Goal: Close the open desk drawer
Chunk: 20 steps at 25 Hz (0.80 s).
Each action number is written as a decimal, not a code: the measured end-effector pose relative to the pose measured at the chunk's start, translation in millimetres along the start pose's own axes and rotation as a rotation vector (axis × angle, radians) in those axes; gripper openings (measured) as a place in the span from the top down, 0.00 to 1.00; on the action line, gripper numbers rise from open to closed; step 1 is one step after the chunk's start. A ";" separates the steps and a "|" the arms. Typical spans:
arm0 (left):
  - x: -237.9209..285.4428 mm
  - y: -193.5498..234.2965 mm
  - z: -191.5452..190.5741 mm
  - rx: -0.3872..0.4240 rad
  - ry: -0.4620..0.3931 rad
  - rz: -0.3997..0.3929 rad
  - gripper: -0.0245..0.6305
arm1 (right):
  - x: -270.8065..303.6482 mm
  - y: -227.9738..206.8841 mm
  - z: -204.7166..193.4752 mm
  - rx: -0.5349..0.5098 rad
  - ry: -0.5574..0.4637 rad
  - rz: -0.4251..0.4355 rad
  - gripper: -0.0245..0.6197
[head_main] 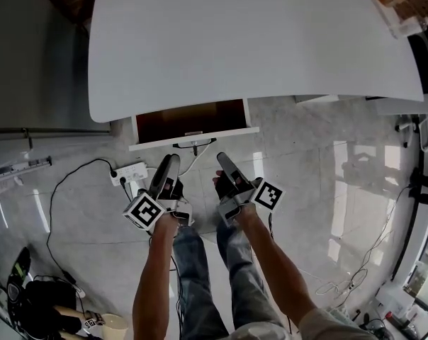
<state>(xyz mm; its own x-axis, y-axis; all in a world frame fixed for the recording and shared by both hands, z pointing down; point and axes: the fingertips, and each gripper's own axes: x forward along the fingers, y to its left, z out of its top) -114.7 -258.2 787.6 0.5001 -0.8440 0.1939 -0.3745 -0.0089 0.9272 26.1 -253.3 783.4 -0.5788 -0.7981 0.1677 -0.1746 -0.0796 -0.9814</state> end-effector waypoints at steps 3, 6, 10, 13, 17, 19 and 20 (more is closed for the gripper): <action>6.1 7.8 -3.0 -0.114 -0.019 0.021 0.66 | 9.0 -10.9 8.6 0.066 -0.045 -0.012 0.67; 12.9 8.4 -3.5 -0.160 -0.028 0.026 0.66 | 17.2 -14.8 9.9 0.115 -0.074 -0.003 0.67; 20.4 10.0 -1.9 -0.224 -0.060 0.021 0.66 | 28.1 -14.1 10.6 0.138 -0.076 0.011 0.67; 25.5 8.9 -3.6 -0.247 -0.061 0.011 0.67 | 35.4 -10.1 16.3 0.158 -0.093 0.043 0.69; 30.1 4.8 -4.9 -0.273 -0.064 -0.024 0.67 | 38.1 -4.7 13.8 0.180 -0.096 0.092 0.73; 31.0 5.6 -3.0 -0.279 -0.069 -0.034 0.67 | 41.4 -5.1 11.3 0.177 -0.091 0.098 0.75; 31.5 5.8 -1.8 -0.281 -0.071 -0.039 0.67 | 43.6 -4.9 11.3 0.173 -0.092 0.097 0.76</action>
<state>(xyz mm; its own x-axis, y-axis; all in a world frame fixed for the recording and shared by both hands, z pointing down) -99.7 -283.9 799.6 0.4502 -0.8814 0.1430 -0.1202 0.0989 0.9878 10.7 -294.4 794.5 -0.5101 -0.8573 0.0702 0.0220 -0.0946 -0.9953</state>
